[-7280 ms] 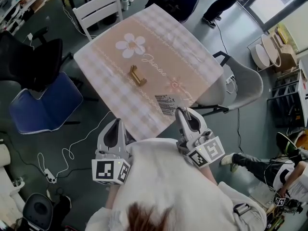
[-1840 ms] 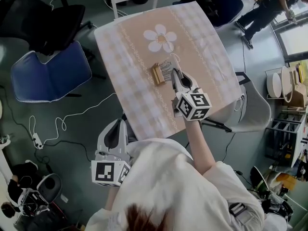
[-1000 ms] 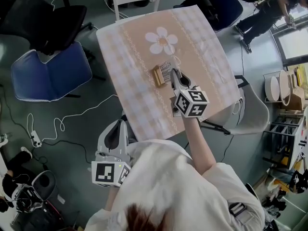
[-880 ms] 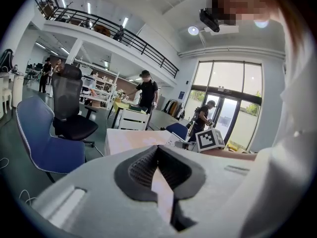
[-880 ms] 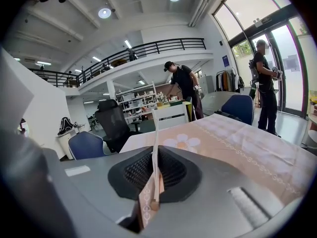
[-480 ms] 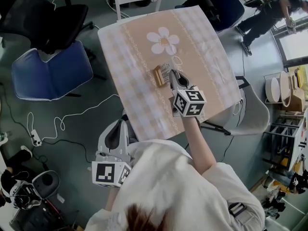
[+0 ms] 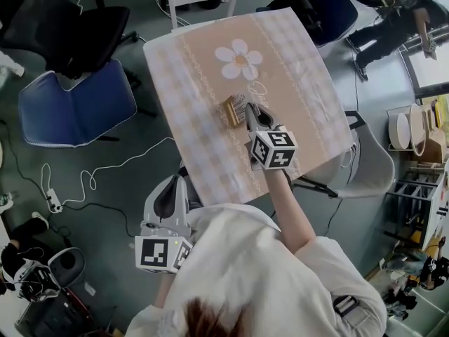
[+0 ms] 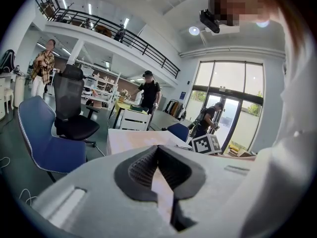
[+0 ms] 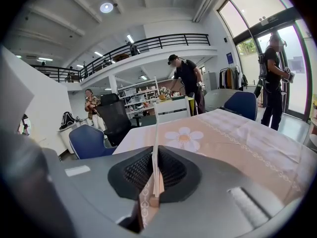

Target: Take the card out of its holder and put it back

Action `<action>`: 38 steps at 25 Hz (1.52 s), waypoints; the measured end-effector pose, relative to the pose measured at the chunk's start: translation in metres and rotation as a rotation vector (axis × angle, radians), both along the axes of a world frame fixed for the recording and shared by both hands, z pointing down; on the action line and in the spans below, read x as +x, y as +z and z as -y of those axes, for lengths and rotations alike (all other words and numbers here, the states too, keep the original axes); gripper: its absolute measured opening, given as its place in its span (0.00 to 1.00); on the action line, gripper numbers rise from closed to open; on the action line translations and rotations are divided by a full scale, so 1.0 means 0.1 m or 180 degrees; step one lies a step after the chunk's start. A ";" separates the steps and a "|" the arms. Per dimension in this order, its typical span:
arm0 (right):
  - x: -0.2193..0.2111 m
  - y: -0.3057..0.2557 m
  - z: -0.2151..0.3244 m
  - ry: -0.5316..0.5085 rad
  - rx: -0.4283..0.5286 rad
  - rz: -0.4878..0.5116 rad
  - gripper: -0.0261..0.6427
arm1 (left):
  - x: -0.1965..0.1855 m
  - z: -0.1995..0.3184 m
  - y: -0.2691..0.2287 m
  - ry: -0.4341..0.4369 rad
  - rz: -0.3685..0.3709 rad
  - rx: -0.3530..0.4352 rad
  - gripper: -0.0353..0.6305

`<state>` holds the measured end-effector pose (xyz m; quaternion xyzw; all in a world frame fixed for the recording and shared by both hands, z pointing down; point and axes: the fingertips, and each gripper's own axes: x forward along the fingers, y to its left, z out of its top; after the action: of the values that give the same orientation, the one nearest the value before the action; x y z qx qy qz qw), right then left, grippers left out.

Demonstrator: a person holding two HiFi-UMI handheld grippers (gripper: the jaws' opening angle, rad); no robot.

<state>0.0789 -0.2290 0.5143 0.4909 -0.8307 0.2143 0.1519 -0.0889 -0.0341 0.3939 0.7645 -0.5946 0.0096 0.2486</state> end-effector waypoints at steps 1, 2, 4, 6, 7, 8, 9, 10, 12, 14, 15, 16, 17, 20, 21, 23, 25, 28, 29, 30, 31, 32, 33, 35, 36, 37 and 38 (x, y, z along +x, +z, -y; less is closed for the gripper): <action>-0.01 0.01 0.00 -0.0007 -0.0004 -0.0008 0.06 | 0.00 0.00 0.00 -0.0001 0.0000 0.0001 0.05; -0.02 0.03 0.00 -0.0014 -0.0010 -0.0015 0.06 | 0.00 0.00 -0.01 -0.0002 0.0002 0.0004 0.05; -0.03 0.06 0.00 -0.0028 -0.0025 -0.0030 0.06 | 0.00 0.01 -0.02 -0.0002 0.0008 0.0008 0.05; -0.04 0.11 -0.01 -0.0047 -0.0039 -0.0049 0.06 | 0.00 0.01 -0.02 -0.0002 0.0012 0.0009 0.05; -0.05 0.13 -0.02 -0.0059 -0.0044 -0.0060 0.06 | -0.01 0.01 -0.02 -0.0003 0.0012 0.0010 0.05; -0.06 0.15 -0.03 -0.0069 -0.0045 -0.0069 0.06 | -0.01 0.00 -0.02 -0.0005 0.0012 0.0010 0.05; -0.06 0.17 -0.04 -0.0075 -0.0039 -0.0071 0.06 | -0.01 0.00 -0.02 -0.0009 0.0010 0.0008 0.05; -0.07 0.18 -0.04 -0.0078 -0.0026 -0.0068 0.06 | -0.01 0.00 -0.02 -0.0012 0.0007 0.0005 0.05; -0.06 0.18 -0.05 -0.0081 -0.0001 -0.0059 0.06 | -0.01 0.00 -0.02 -0.0014 0.0003 0.0003 0.05; -0.06 0.17 -0.04 -0.0082 0.0006 -0.0063 0.06 | -0.01 0.00 -0.03 -0.0006 0.0002 0.0011 0.05; -0.07 0.17 -0.04 -0.0081 0.0007 -0.0067 0.06 | -0.01 0.00 -0.03 0.0002 0.0003 0.0017 0.05; -0.07 0.17 -0.04 -0.0079 0.0009 -0.0071 0.06 | -0.01 0.00 -0.03 0.0007 0.0002 0.0025 0.05; -0.07 0.17 -0.05 -0.0075 0.0012 -0.0073 0.06 | -0.02 -0.01 -0.03 0.0008 -0.0002 0.0029 0.05; -0.07 0.19 -0.05 -0.0063 0.0015 -0.0078 0.06 | -0.03 -0.01 -0.02 -0.0006 -0.0013 0.0037 0.05; -0.07 0.19 -0.05 -0.0068 0.0016 -0.0079 0.06 | -0.04 -0.02 -0.02 -0.0008 -0.0015 0.0040 0.05; -0.08 0.18 -0.06 -0.0093 0.0022 -0.0064 0.06 | -0.04 -0.02 -0.03 -0.0010 -0.0023 0.0049 0.05; -0.09 0.15 -0.07 -0.0115 0.0027 -0.0009 0.14 | -0.05 -0.03 -0.03 -0.0013 -0.0029 0.0058 0.05; -0.06 0.04 -0.07 -0.0082 0.0081 0.0057 0.18 | -0.05 -0.04 -0.04 -0.0005 -0.0030 0.0071 0.05; -0.04 -0.02 -0.06 -0.0052 0.0118 0.0077 0.18 | -0.05 -0.04 -0.05 0.0005 -0.0030 0.0077 0.05; -0.01 -0.10 -0.04 -0.0018 0.0165 0.0103 0.18 | -0.04 -0.03 -0.05 0.0016 -0.0032 0.0080 0.05; 0.02 -0.18 -0.02 0.0013 0.0220 0.0134 0.18 | -0.03 -0.02 -0.06 0.0027 -0.0032 0.0080 0.05; 0.05 -0.28 -0.01 0.0039 0.0282 0.0171 0.18 | -0.02 -0.02 -0.07 0.0040 -0.0031 0.0080 0.05; 0.08 -0.39 0.00 0.0059 0.0352 0.0211 0.18 | -0.01 -0.01 -0.07 0.0054 -0.0028 0.0083 0.05; 0.13 -0.64 -0.02 0.0091 0.0519 0.0303 0.18 | 0.02 -0.01 -0.07 0.0095 -0.0017 0.0093 0.05; 0.15 -0.78 -0.06 0.0095 0.0611 0.0359 0.18 | 0.03 -0.01 -0.08 0.0122 -0.0010 0.0101 0.05; 0.18 -0.92 -0.10 0.0084 0.0703 0.0419 0.17 | 0.05 -0.01 -0.08 0.0150 -0.0004 0.0109 0.05; 0.20 -1.05 -0.16 0.0061 0.0789 0.0481 0.15 | 0.07 0.00 -0.09 0.0177 0.0002 0.0119 0.05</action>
<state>0.0989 -0.2125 0.4096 0.4962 -0.8551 0.1480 0.0251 -0.0821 -0.0340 0.3845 0.7852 -0.5733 0.0057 0.2338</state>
